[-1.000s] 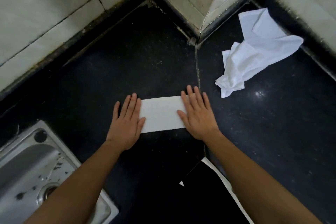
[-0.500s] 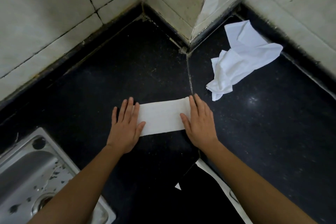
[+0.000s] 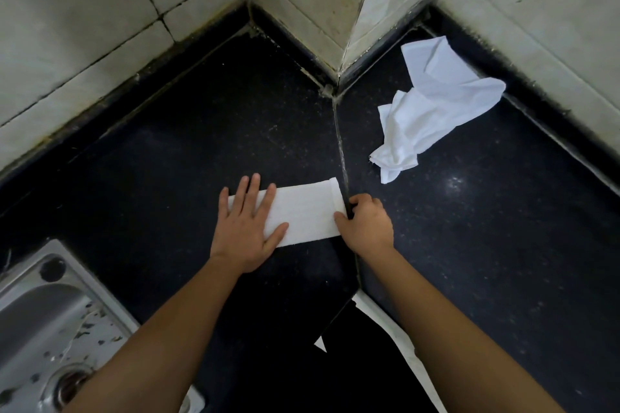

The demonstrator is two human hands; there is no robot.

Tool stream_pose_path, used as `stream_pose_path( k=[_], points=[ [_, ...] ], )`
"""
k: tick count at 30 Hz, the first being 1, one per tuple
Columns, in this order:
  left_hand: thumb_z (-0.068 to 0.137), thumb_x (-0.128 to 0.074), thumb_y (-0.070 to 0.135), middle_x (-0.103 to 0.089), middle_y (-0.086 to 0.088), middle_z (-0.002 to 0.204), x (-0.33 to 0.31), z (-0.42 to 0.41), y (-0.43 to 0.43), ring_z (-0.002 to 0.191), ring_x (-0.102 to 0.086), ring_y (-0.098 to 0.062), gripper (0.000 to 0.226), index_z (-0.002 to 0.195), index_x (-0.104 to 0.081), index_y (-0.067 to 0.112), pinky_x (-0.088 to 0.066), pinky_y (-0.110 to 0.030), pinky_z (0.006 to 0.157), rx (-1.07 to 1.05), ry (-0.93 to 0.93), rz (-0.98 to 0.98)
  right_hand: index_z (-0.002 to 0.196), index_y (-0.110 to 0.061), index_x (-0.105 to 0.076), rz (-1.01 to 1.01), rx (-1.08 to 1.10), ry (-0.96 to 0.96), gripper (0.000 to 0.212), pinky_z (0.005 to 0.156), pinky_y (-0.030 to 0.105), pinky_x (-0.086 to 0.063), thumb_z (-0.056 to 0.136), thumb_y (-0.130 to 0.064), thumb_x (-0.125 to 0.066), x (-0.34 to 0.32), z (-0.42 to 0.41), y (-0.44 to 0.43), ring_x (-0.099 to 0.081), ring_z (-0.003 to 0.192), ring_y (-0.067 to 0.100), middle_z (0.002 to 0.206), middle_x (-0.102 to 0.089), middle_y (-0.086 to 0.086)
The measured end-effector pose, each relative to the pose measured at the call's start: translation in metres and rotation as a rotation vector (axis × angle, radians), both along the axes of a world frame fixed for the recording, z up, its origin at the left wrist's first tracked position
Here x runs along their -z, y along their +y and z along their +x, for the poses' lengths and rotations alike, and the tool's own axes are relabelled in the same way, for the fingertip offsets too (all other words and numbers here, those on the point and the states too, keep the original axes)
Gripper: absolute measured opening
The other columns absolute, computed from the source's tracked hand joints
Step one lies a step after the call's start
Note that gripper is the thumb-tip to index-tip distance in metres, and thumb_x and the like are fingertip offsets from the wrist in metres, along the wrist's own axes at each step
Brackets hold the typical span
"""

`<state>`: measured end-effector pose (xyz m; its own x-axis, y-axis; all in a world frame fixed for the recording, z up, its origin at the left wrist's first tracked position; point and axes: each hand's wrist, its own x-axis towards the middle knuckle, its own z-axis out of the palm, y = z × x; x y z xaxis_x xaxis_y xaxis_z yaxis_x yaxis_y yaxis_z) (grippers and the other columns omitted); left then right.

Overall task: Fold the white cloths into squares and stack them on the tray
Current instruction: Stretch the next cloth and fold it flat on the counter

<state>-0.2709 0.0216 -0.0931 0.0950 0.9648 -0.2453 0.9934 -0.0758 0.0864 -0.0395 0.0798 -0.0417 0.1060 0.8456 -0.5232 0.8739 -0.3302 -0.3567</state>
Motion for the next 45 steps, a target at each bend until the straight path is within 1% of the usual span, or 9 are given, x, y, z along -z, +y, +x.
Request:
stream_pose_path(
  k=[10, 13, 20, 25, 27, 30, 34, 38, 45],
  points=[
    [0.096, -0.012, 0.069, -0.008, -0.014, 0.166, 0.0, -0.001, 0.001, 0.154, -0.004, -0.031, 0.079, 0.159, -0.015, 0.021, -0.005, -0.058, 0.121, -0.004, -0.024, 0.008, 0.103, -0.032, -0.059, -0.19, 0.308, 0.11, 0.031, 0.071, 0.036, -0.063, 0.08, -0.046, -0.074, -0.011, 0.001, 0.005, -0.071, 0.075, 0.017, 0.092, -0.07, -0.004],
    [0.096, -0.013, 0.068, -0.01, -0.014, 0.166, -0.001, -0.001, 0.0, 0.153, -0.006, -0.032, 0.078, 0.158, -0.017, 0.02, -0.006, -0.059, 0.121, -0.005, -0.03, 0.012, 0.091, -0.023, -0.067, -0.258, 0.418, 0.194, 0.021, 0.066, 0.036, -0.064, 0.079, -0.036, -0.08, -0.008, 0.002, 0.0, -0.072, 0.071, 0.016, 0.085, -0.073, 0.001],
    [0.097, -0.015, 0.068, -0.012, -0.016, 0.165, 0.003, -0.002, 0.0, 0.153, -0.009, -0.033, 0.078, 0.158, -0.019, 0.019, -0.009, -0.06, 0.12, 0.005, -0.017, -0.001, 0.102, -0.005, -0.075, -0.346, 0.686, 0.601, 0.022, 0.047, 0.02, -0.044, 0.08, -0.003, -0.076, -0.012, -0.005, -0.004, -0.056, 0.064, 0.014, 0.087, -0.071, 0.009],
    [0.098, -0.013, 0.067, -0.01, -0.017, 0.165, -0.002, -0.003, -0.001, 0.153, -0.007, -0.032, 0.078, 0.158, -0.02, 0.017, -0.004, -0.06, 0.121, -0.005, -0.056, 0.037, 0.103, -0.015, -0.076, -0.276, 0.603, 0.606, 0.018, 0.045, 0.016, -0.04, 0.086, -0.014, -0.073, -0.026, -0.002, 0.002, -0.059, 0.067, 0.01, 0.092, -0.073, 0.001],
    [0.101, -0.026, 0.061, -0.01, -0.016, 0.165, -0.013, 0.0, -0.004, 0.153, -0.007, -0.03, 0.073, 0.157, -0.018, 0.016, -0.004, -0.056, 0.121, -0.172, -0.146, 0.109, 0.103, -0.018, -0.076, -0.206, 0.553, 0.579, 0.016, 0.053, 0.015, -0.047, 0.088, -0.02, -0.074, -0.027, -0.002, 0.005, -0.064, 0.076, 0.009, 0.096, -0.074, -0.002],
    [0.1, -0.049, 0.044, -0.028, -0.017, 0.157, -0.034, -0.003, -0.013, 0.142, -0.033, -0.032, 0.066, 0.152, -0.031, 0.008, -0.03, -0.05, 0.113, -0.641, -0.441, 0.198, 0.096, -0.026, -0.076, -0.061, 0.426, 0.489, 0.01, 0.076, 0.017, -0.052, 0.086, -0.025, -0.075, -0.03, -0.008, 0.007, -0.067, 0.089, 0.006, 0.095, -0.074, -0.01],
    [0.101, -0.05, 0.025, -0.053, -0.008, 0.137, -0.046, -0.026, -0.019, 0.116, -0.056, -0.021, 0.041, 0.14, -0.051, 0.013, -0.046, -0.038, 0.103, -1.198, -0.922, 0.011, 0.095, -0.029, -0.076, 0.115, 0.205, 0.473, 0.008, 0.07, 0.014, -0.052, 0.088, -0.026, -0.073, -0.043, -0.044, -0.004, -0.069, 0.077, 0.002, 0.079, -0.072, -0.014],
    [0.101, -0.048, 0.01, -0.068, -0.006, 0.112, -0.049, -0.048, -0.022, 0.105, -0.066, -0.02, 0.027, 0.124, -0.062, 0.008, -0.055, -0.032, 0.087, -1.359, -1.261, -0.101, 0.113, -0.022, -0.074, 0.113, -0.014, 0.431, 0.025, 0.079, 0.025, -0.058, 0.089, -0.029, -0.072, -0.037, -0.09, -0.02, -0.069, 0.079, 0.011, 0.086, -0.069, -0.009],
    [0.099, -0.052, 0.001, -0.067, -0.017, 0.115, -0.052, -0.059, -0.026, 0.107, -0.067, -0.026, 0.029, 0.127, -0.056, 0.002, -0.057, -0.033, 0.082, -1.389, -1.496, -0.18, 0.131, -0.015, -0.066, 0.06, -0.331, 0.336, 0.037, 0.096, 0.027, -0.049, 0.096, -0.028, -0.061, -0.018, -0.149, -0.042, -0.064, 0.109, 0.018, 0.119, -0.07, 0.004]
  ],
)
